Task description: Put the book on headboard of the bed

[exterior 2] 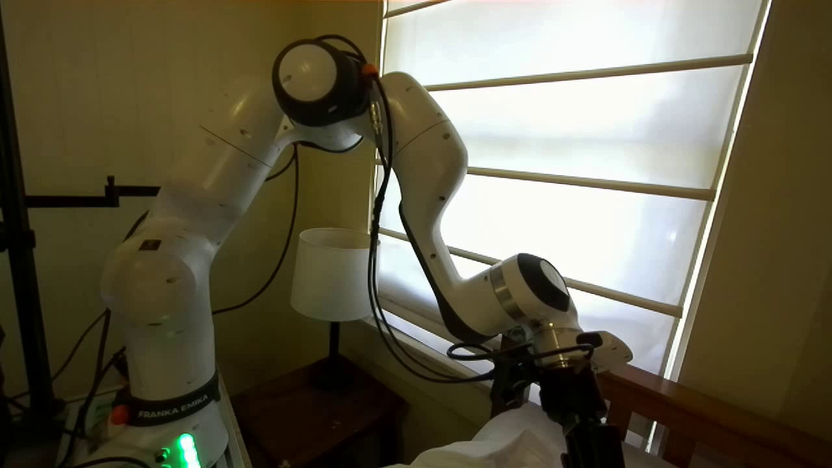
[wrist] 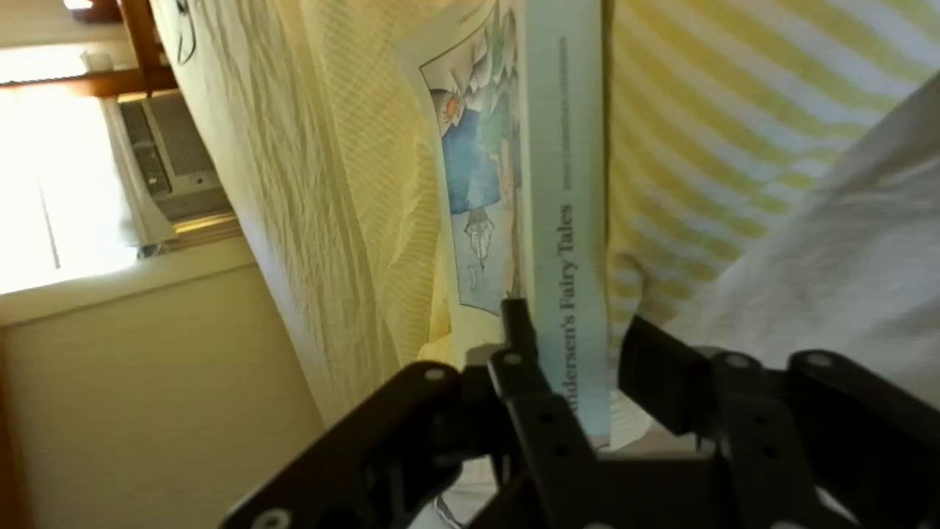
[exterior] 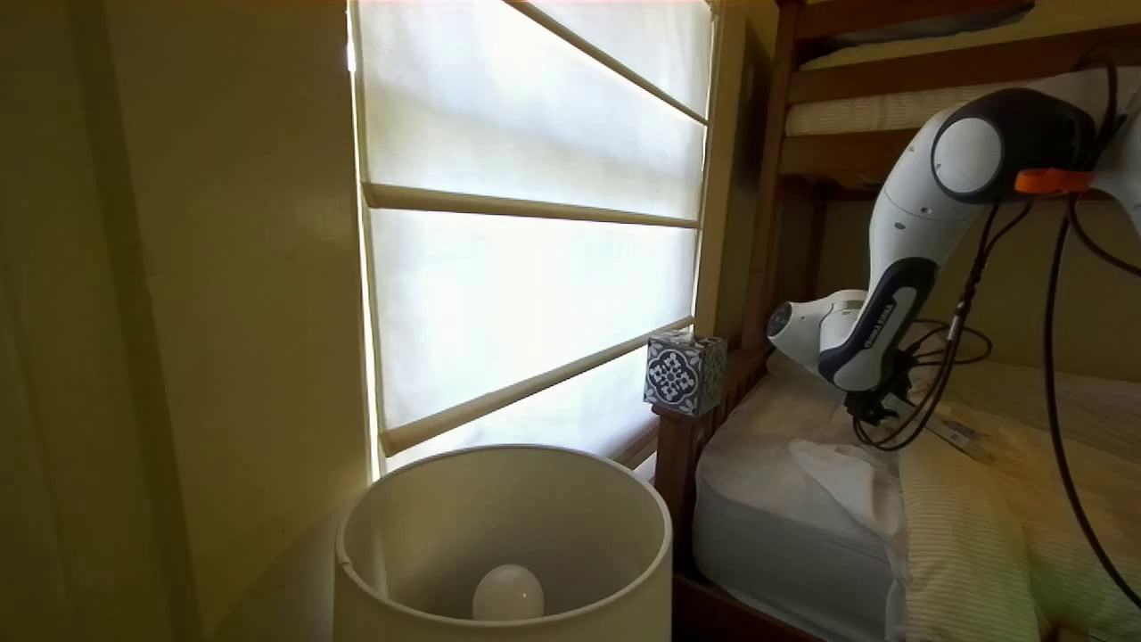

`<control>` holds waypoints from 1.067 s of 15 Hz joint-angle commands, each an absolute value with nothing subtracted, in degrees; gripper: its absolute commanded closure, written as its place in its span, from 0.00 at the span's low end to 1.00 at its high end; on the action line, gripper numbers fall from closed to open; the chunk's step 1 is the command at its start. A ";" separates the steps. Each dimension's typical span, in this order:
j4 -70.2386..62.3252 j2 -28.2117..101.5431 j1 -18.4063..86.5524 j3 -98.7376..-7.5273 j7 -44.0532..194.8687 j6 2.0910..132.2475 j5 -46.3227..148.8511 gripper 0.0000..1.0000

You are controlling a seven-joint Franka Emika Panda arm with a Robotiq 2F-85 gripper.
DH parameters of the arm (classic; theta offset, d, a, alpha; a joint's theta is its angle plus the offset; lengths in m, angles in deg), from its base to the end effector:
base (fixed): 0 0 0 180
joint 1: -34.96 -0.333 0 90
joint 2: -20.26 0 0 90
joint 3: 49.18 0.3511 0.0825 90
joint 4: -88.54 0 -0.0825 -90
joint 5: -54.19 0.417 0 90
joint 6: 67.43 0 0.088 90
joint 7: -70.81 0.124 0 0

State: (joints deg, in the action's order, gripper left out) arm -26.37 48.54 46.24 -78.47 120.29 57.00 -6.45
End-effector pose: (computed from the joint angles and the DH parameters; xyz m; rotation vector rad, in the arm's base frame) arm 0.4541 -0.4376 0.2368 1.9646 -0.7802 -0.2590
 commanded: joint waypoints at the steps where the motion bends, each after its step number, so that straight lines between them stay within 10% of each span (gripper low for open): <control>1: -29.76 45.20 47.12 -76.67 123.87 59.08 -20.02 0.60; 9: -30.01 45.01 51.82 -69.98 124.08 55.89 -24.92 0.00; 16: -36.15 42.53 53.88 -68.46 122.91 48.03 -14.00 0.00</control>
